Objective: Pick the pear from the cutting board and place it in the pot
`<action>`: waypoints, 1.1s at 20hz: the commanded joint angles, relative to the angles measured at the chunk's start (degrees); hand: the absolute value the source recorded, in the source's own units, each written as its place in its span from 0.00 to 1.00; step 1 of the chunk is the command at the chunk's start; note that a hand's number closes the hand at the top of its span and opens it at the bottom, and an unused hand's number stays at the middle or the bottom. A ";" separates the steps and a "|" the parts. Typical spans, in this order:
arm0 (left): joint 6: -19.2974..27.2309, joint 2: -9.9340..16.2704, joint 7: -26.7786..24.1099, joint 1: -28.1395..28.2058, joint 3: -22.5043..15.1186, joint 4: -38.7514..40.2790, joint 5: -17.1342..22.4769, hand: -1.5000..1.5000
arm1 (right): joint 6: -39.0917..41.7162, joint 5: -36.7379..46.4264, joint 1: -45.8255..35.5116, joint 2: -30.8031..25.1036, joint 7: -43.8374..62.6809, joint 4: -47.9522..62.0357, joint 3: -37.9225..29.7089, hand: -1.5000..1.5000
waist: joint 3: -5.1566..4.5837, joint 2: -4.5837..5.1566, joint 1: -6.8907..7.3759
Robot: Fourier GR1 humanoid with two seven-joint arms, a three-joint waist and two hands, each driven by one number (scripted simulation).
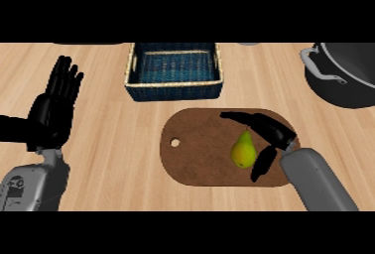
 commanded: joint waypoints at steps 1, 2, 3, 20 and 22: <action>-1.92 1.41 -1.24 -1.48 2.28 2.30 1.67 0.50 | -2.99 3.81 -0.61 2.81 -5.83 2.36 3.84 1.00 | 0.32 0.31 0.23; 0.67 0.48 0.84 -3.56 0.99 2.52 -0.48 0.50 | -6.17 4.35 0.77 1.14 -11.29 3.43 2.87 1.00 | 0.34 0.34 0.09; 0.35 -1.39 -2.04 3.17 -1.11 -1.81 -1.38 0.50 | -6.81 4.37 -1.41 4.70 -7.05 3.61 2.56 1.00 | 0.33 0.23 0.50; -2.67 -0.15 -0.17 -0.73 0.34 -0.54 0.43 0.50 | -19.97 16.04 -11.82 4.38 22.48 3.57 -10.88 1.00 | -0.08 1.79 3.66; -2.67 -0.20 -0.10 -1.39 0.13 -0.97 0.42 0.50 | -22.11 18.23 -13.20 2.47 28.23 5.35 -12.88 1.00 | -0.36 2.71 4.62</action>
